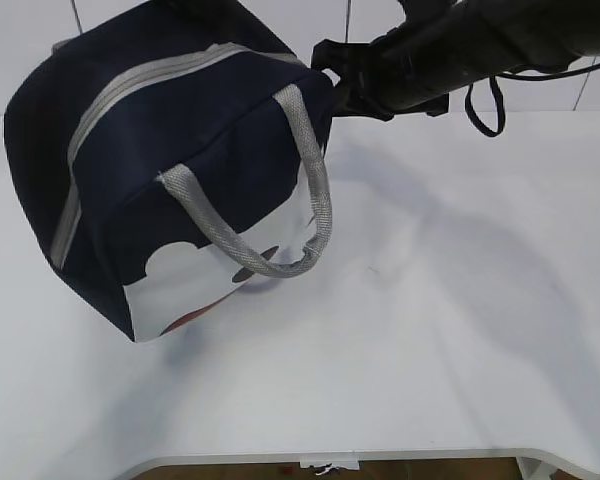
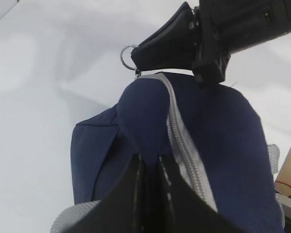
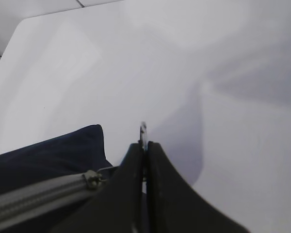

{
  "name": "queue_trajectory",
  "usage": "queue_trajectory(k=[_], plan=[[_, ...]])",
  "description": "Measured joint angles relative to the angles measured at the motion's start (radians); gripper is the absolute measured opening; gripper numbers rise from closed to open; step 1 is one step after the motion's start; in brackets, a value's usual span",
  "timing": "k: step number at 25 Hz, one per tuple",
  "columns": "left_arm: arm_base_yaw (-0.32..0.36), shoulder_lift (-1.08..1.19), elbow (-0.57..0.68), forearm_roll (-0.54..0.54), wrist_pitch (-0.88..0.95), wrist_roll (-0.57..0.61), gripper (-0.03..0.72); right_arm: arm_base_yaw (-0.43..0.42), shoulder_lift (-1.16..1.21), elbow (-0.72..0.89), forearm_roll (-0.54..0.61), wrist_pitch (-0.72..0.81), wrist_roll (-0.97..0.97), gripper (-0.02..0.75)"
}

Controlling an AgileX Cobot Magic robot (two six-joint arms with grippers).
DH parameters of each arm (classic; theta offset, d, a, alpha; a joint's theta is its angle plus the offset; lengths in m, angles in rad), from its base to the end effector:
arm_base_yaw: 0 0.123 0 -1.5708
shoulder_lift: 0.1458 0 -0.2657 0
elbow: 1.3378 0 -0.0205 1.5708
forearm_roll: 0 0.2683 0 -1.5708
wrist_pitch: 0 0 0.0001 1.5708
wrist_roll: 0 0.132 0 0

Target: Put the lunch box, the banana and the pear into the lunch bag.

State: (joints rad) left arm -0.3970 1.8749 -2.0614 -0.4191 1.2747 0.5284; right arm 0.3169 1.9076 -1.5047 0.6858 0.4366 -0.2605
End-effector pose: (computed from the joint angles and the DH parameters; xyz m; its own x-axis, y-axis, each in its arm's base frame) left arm 0.3827 -0.2162 0.3538 -0.4865 0.5921 -0.6424 0.8104 0.5805 -0.0787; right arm 0.4498 0.1848 0.2163 -0.7278 0.1351 -0.6724 -0.2502 0.8605 0.4438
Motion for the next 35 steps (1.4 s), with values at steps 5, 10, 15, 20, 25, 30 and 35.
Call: queue_trajectory(k=[5,10,15,20,25,30,35], plan=[[0.0,0.0,0.0,0.0,0.0,0.0,0.016,0.0,0.0,0.0,0.002,0.0,0.0,0.001],[0.0,0.011,0.0,-0.005,0.0,0.0,0.015,0.0,0.0,0.0,-0.007,0.001,-0.006,0.003],[0.0,0.077,0.0,-0.011,-0.003,0.0,0.015,-0.002,0.0,0.0,-0.017,0.001,-0.01,0.051],[0.0,0.119,-0.004,-0.021,-0.023,0.0,0.015,-0.002,0.0,0.0,-0.017,0.001,-0.015,0.225],[0.0,0.144,-0.004,-0.021,-0.034,0.0,0.015,-0.002,-0.005,0.0,-0.073,0.036,-0.019,0.374],[0.0,0.167,-0.008,-0.019,-0.034,0.0,0.015,-0.002,-0.061,0.0,-0.227,0.146,-0.021,0.391],[0.0,0.176,-0.009,0.025,-0.036,-0.044,0.016,-0.002,-0.124,-0.005,-0.363,0.326,0.003,0.393]])
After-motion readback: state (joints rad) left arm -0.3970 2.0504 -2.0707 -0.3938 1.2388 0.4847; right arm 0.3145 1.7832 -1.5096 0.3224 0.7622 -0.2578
